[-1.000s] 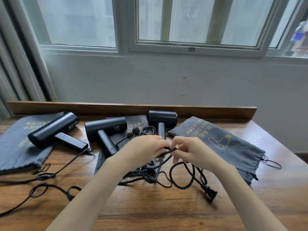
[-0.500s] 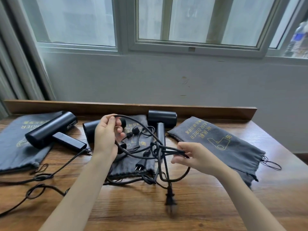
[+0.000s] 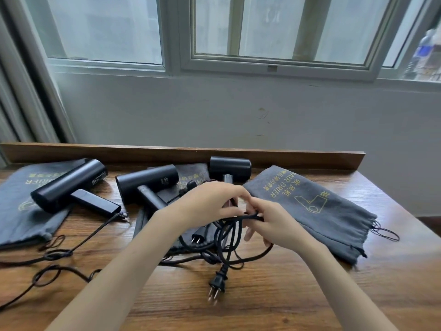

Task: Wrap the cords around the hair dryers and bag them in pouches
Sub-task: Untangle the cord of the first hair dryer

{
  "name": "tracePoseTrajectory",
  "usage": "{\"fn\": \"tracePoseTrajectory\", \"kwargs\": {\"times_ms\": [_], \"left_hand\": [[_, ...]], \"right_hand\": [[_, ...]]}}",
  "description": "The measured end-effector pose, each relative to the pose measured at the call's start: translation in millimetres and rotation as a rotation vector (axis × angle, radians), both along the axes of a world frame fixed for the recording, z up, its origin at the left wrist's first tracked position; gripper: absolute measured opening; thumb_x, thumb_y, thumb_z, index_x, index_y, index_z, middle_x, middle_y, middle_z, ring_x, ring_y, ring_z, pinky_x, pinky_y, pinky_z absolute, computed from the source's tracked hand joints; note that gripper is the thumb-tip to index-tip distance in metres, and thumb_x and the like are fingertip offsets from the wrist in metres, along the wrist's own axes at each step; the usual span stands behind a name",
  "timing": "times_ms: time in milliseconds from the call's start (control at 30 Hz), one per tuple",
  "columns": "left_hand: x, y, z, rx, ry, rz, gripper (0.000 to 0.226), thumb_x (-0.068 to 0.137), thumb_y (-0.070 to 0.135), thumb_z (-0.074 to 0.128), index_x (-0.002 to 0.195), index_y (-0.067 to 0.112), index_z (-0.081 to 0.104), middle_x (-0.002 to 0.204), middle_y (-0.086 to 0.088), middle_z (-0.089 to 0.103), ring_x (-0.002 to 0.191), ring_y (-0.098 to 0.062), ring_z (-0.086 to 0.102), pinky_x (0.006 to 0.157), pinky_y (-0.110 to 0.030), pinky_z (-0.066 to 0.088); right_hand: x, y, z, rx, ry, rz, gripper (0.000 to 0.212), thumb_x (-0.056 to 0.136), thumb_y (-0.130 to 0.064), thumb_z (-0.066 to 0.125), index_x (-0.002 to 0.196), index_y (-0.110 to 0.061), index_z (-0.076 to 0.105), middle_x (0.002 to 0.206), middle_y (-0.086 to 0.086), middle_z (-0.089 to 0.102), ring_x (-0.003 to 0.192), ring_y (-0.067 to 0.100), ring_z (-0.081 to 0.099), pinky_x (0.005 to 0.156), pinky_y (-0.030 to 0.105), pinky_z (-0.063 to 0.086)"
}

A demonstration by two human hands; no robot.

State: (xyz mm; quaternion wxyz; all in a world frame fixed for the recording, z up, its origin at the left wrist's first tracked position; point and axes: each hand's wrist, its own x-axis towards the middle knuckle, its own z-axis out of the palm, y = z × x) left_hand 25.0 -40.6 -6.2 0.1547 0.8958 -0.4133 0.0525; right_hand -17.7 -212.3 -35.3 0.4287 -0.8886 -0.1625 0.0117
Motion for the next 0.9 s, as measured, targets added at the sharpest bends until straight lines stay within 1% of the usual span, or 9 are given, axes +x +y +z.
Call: {"fn": "tracePoseTrajectory", "kwargs": {"times_ms": [100, 167, 233, 300, 433, 500, 567, 700, 900], "left_hand": [[2, 2, 1, 0.006, -0.013, 0.064, 0.022, 0.088, 0.042, 0.055, 0.087, 0.023, 0.066, 0.076, 0.007, 0.063, 0.070, -0.007, 0.053, 0.064, -0.025, 0.039], [4, 7, -1, -0.062, -0.016, 0.126, 0.026, 0.088, 0.043, 0.055, 0.075, 0.022, 0.063, 0.061, 0.007, 0.056, 0.058, -0.004, 0.047, 0.056, -0.022, 0.035], [5, 15, -4, -0.217, 0.012, 0.198, 0.029, 0.090, 0.038, 0.054, 0.069, 0.019, 0.059, 0.052, 0.009, 0.047, 0.051, -0.002, 0.044, 0.051, -0.018, 0.030], [6, 23, -7, -0.357, 0.060, 0.263, 0.029, 0.093, 0.031, 0.052, 0.066, 0.018, 0.056, 0.049, 0.008, 0.042, 0.048, -0.001, 0.044, 0.049, -0.018, 0.029], [4, 19, -9, -0.182, 0.127, 0.161, 0.020, 0.095, 0.020, 0.048, 0.080, 0.012, 0.059, 0.072, 0.002, 0.059, 0.066, -0.001, 0.050, 0.066, -0.026, 0.041], [-1, 11, -5, -0.056, 0.122, 0.042, 0.016, 0.093, 0.011, 0.047, 0.097, 0.014, 0.062, 0.094, 0.002, 0.064, 0.086, -0.008, 0.052, 0.082, -0.028, 0.043], [-5, 6, 0, -0.024, 0.208, 0.009, 0.030, 0.092, 0.006, 0.045, 0.115, 0.021, 0.058, 0.103, 0.006, 0.066, 0.093, -0.008, 0.056, 0.086, -0.025, 0.044], [-4, 3, 2, -0.051, 0.396, -0.006, 0.027, 0.092, 0.017, 0.050, 0.116, 0.026, 0.055, 0.087, 0.012, 0.069, 0.085, -0.011, 0.062, 0.084, -0.032, 0.049], [4, 6, -10, -0.212, 0.319, 0.045, 0.023, 0.090, 0.011, 0.055, 0.109, 0.020, 0.064, 0.074, 0.017, 0.060, 0.071, 0.000, 0.058, 0.074, -0.018, 0.045]], "right_hand": [[2, 0, -1, 0.089, 0.034, -0.033, 0.023, 0.079, -0.008, 0.058, 0.070, -0.014, 0.038, 0.069, -0.001, 0.052, 0.068, 0.010, 0.062, 0.047, 0.026, 0.052], [3, -5, 0, 0.118, 0.082, 0.014, 0.018, 0.072, -0.019, 0.056, 0.072, -0.011, 0.040, 0.068, -0.010, 0.049, 0.067, 0.002, 0.049, 0.057, 0.018, 0.049], [3, -16, 1, 0.097, 0.085, 0.081, 0.013, 0.076, -0.021, 0.057, 0.078, -0.010, 0.051, 0.068, -0.023, 0.052, 0.065, -0.007, 0.047, 0.065, 0.008, 0.040], [3, -24, -2, 0.098, 0.068, 0.114, 0.005, 0.088, -0.014, 0.059, 0.086, -0.019, 0.061, 0.086, -0.020, 0.060, 0.076, -0.008, 0.053, 0.072, 0.008, 0.040], [6, -22, -9, 0.088, -0.146, 0.021, 0.029, 0.086, -0.005, 0.062, 0.086, -0.033, 0.067, 0.083, -0.017, 0.067, 0.084, 0.002, 0.061, 0.079, 0.023, 0.051], [7, -16, -11, 0.120, -0.230, -0.020, 0.038, 0.082, 0.001, 0.064, 0.082, -0.037, 0.068, 0.075, -0.023, 0.068, 0.077, 0.001, 0.063, 0.072, 0.022, 0.053], [8, -13, -12, 0.141, -0.327, -0.054, 0.036, 0.077, 0.002, 0.070, 0.079, -0.034, 0.068, 0.073, -0.023, 0.068, 0.074, -0.001, 0.064, 0.070, 0.016, 0.050], [10, -9, -17, 0.214, -0.438, -0.121, 0.019, 0.071, -0.006, 0.077, 0.079, -0.022, 0.071, 0.076, -0.007, 0.069, 0.073, 0.005, 0.065, 0.068, 0.019, 0.050], [5, -3, -19, 0.220, -0.362, -0.164, 0.024, 0.080, -0.012, 0.071, 0.090, -0.034, 0.069, 0.087, -0.013, 0.070, 0.086, 0.004, 0.065, 0.076, 0.026, 0.056]]}}
